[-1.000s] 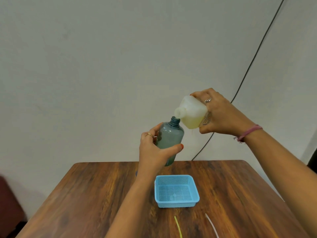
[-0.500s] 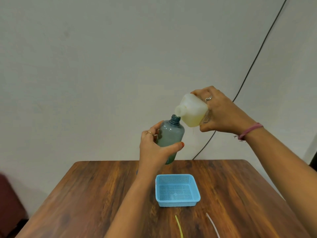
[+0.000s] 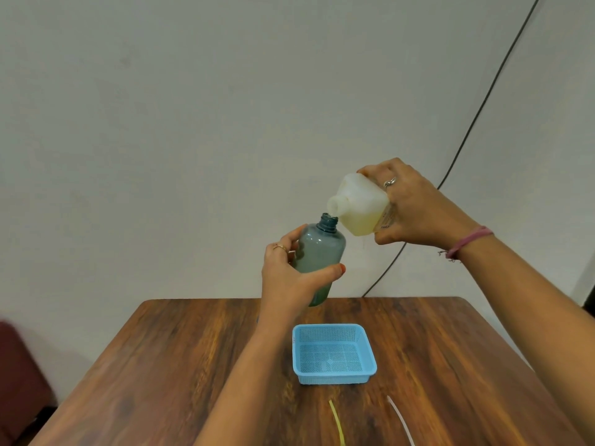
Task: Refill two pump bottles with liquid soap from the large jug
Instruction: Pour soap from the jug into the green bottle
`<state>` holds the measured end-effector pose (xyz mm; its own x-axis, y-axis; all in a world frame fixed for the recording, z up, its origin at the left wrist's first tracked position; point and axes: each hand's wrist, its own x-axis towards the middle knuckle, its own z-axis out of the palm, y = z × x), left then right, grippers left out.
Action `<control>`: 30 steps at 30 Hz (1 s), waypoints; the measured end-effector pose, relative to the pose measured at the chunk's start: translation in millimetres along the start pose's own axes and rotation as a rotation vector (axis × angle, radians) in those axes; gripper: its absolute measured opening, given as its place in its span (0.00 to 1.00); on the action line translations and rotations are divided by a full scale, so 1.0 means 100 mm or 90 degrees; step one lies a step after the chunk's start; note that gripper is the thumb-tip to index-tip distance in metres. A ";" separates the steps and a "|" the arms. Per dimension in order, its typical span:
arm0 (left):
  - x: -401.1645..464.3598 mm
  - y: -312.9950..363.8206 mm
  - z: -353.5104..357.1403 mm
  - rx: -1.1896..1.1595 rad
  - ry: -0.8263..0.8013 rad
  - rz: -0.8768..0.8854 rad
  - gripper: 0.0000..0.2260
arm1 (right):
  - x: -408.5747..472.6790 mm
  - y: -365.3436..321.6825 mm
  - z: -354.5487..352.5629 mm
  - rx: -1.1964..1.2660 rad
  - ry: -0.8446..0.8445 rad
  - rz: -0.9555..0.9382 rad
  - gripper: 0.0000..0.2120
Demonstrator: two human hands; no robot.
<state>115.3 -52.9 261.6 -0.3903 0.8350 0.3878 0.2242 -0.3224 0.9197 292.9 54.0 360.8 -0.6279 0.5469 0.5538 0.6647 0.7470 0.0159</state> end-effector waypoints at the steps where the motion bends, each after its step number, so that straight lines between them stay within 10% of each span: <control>1: 0.00 0.00 0.00 0.001 0.002 0.000 0.33 | 0.00 0.00 0.00 0.000 0.000 0.001 0.46; 30: 0.01 0.06 -0.03 -0.026 -0.035 -0.036 0.32 | -0.01 -0.02 -0.05 -0.024 -0.005 -0.005 0.47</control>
<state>113.8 -55.9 267.8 -0.3512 0.8753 0.3324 0.1659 -0.2913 0.9421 294.2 50.2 364.9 -0.6359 0.5448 0.5467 0.6747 0.7363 0.0511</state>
